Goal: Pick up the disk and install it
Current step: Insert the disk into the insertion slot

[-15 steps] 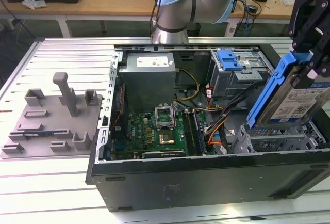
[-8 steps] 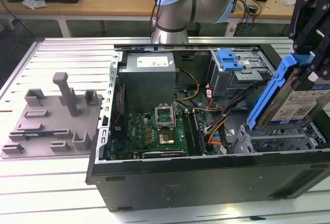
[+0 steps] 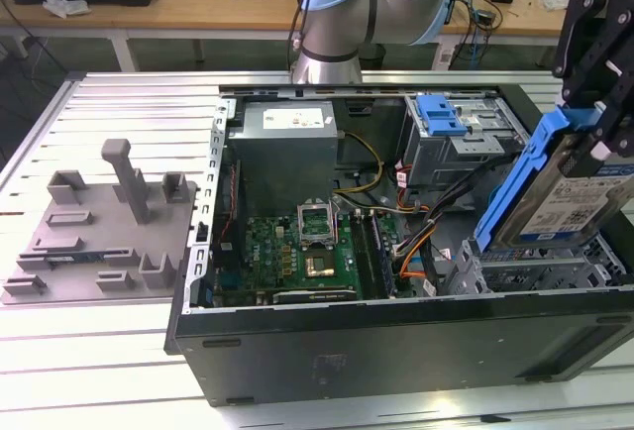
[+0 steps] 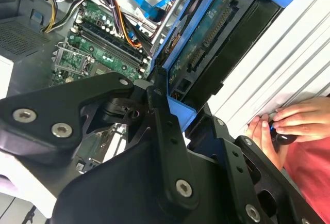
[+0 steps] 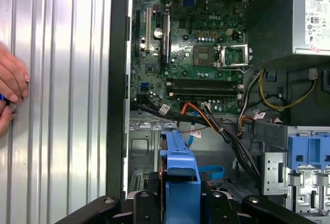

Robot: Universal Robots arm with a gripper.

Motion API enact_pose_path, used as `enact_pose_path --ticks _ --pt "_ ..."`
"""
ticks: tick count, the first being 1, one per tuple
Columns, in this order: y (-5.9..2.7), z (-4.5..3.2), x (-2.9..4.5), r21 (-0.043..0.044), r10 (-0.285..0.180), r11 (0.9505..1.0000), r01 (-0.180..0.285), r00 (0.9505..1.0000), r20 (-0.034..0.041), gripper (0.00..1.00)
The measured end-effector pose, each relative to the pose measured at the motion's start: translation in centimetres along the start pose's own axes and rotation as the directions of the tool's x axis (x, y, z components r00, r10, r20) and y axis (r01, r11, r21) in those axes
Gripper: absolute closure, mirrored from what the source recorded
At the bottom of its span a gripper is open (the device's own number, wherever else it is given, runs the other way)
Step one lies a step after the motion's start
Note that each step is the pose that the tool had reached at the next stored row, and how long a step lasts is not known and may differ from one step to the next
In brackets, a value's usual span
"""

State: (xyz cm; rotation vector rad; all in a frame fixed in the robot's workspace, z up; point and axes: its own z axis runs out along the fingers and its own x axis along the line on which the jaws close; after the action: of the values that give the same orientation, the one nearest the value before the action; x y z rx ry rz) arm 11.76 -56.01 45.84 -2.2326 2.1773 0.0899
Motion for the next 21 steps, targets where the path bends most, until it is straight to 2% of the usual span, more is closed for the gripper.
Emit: enact_pose_path --ticks 21 --pt "-0.12 0.83 0.02 0.0001 -0.001 1.0000 0.001 1.0000 0.0001 0.63"
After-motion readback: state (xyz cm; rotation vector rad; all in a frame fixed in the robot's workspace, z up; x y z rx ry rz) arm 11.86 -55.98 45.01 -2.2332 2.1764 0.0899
